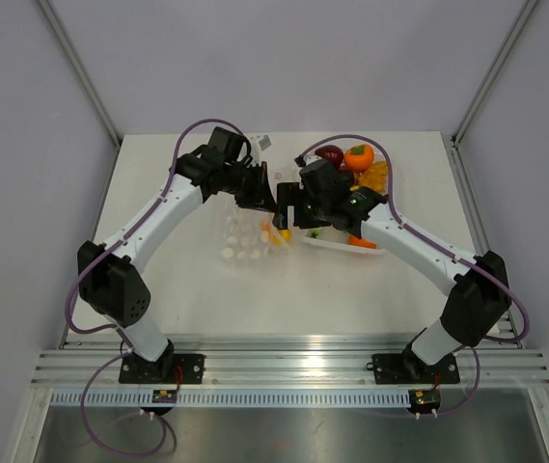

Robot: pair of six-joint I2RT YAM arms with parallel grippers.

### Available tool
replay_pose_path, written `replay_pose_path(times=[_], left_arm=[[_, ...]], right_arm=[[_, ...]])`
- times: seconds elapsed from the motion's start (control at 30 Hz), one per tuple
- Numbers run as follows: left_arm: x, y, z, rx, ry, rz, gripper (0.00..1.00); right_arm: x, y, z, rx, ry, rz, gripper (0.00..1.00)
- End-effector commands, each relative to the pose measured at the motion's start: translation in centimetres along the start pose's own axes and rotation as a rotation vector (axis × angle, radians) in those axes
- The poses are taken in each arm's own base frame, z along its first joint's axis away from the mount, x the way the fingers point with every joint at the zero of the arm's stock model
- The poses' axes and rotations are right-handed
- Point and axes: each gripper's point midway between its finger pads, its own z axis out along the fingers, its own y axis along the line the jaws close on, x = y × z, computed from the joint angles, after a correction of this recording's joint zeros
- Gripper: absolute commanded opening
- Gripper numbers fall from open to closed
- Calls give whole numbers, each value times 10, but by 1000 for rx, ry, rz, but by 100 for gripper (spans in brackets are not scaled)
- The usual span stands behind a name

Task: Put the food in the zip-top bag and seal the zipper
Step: Place the fake fruit in the zipper food storage bag, then pick up the fake fruit from the bin.

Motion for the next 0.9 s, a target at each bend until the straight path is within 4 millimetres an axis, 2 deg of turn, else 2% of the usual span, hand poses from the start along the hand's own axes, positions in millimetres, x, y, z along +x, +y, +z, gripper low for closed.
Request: replay_pose_path(times=[0.0, 0.1, 0.17, 0.2, 0.27, 0.3, 0.33, 0.43, 0.47, 0.5, 0.67, 0.8, 0.87], left_arm=[[-1, -13, -9, 52, -26, 22, 0], [1, -8, -4, 39, -16, 17, 0], [2, -2, -4, 7, -16, 14, 0], [3, 0, -5, -7, -15, 12, 0], [2, 6, -5, -38, -23, 10, 0], [3, 7, -4, -42, -21, 10, 0], [2, 6, -4, -41, -24, 9, 0], [3, 6, -4, -35, -25, 1, 0], [3, 6, -3, -32, -24, -2, 0], [4, 6, -3, -32, -22, -3, 0], [6, 6, -3, -30, -19, -7, 0], [7, 7, -3, -32, -17, -7, 0], [8, 7, -4, -34, -18, -4, 0]], right_arm=[[-27, 12, -19, -14, -95, 5, 90], [-36, 8, -31, 9, -139, 5, 89], [-46, -6, -43, 81, -203, 13, 86], [-45, -20, -44, 136, -211, 21, 79], [-55, -47, -56, 231, -266, 56, 76], [-52, -62, -55, 272, -258, 70, 75], [-59, -87, -58, 326, -273, 116, 76], [-60, -136, -55, 446, -269, 169, 84], [-58, -148, -49, 488, -255, 174, 90], [-59, -156, -48, 513, -253, 181, 91], [-63, -190, -28, 584, -228, 206, 93], [-68, -199, -7, 586, -211, 200, 93], [-62, -208, 6, 617, -171, 191, 93]])
